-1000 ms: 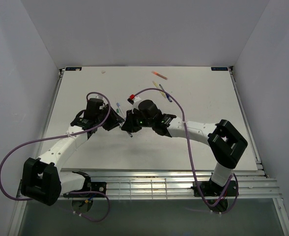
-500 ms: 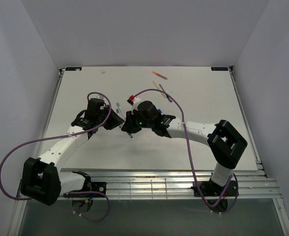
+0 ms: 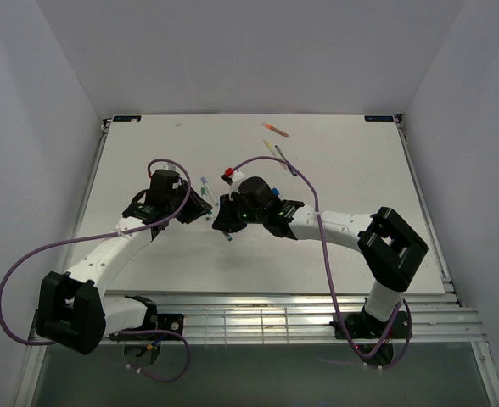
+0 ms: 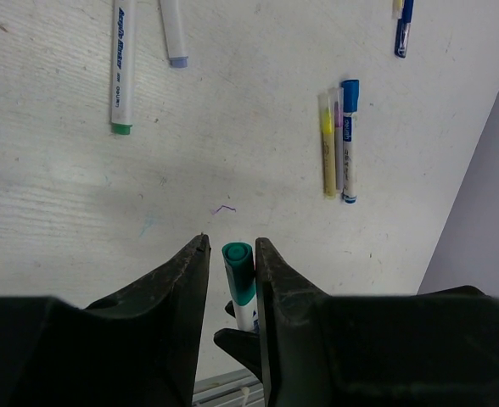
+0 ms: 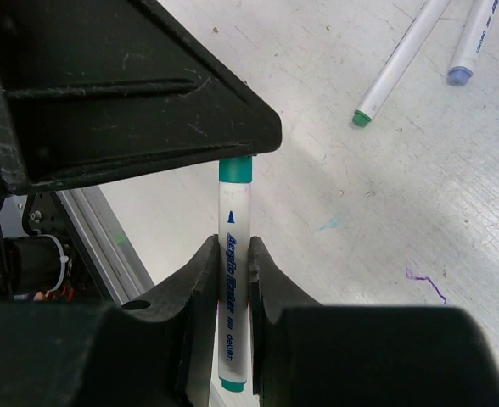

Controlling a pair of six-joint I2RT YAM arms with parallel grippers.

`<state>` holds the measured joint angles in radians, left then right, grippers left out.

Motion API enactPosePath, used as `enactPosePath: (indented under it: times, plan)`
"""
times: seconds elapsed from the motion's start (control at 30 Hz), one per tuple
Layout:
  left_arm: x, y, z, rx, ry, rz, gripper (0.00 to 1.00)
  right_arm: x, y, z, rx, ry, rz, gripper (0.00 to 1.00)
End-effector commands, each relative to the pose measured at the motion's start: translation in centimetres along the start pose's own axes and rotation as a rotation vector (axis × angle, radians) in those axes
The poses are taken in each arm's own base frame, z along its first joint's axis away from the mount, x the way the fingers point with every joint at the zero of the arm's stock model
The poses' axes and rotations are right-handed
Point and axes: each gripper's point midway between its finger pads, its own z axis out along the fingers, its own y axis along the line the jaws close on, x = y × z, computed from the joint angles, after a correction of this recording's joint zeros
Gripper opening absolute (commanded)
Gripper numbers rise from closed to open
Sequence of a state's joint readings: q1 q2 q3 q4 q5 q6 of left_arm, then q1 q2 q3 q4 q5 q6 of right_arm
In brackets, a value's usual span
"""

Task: Open the pen caps

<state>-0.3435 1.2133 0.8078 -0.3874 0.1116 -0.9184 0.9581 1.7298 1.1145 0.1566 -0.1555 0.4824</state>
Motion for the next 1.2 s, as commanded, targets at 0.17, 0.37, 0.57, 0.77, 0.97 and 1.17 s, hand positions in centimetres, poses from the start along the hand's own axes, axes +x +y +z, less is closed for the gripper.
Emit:
enactPosePath:
  times: [0.17, 0.37, 0.57, 0.77, 0.97, 1.17]
  plan:
    - [-0.5, -0.8, -0.4, 0.023, -0.015, 0.001, 0.41, -2.3, 1.6, -0.5, -0.04, -0.073, -0.019, 0.08]
    - [-0.4, -0.7, -0.2, 0.023, -0.013, -0.001, 0.42, -2.5, 2.1, -0.4, -0.054, -0.075, -0.018, 0.08]
    - [-0.2, -1.0, 0.0, 0.042, -0.002, -0.007, 0.43, -2.7, 2.3, -0.2, -0.062, -0.074, -0.019, 0.08]
    - [-0.2, -1.3, -0.1, 0.057, 0.0, -0.01, 0.36, -2.7, 2.2, 0.0, -0.058, -0.075, -0.019, 0.08]
    - [-0.2, -1.7, -0.3, 0.069, 0.006, -0.012, 0.29, -3.0, 2.1, 0.5, -0.051, -0.073, -0.022, 0.08]
    - [0.0, -2.0, -0.4, 0.082, 0.018, -0.014, 0.2, -3.1, 2.0, 0.8, -0.047, -0.072, -0.025, 0.08]
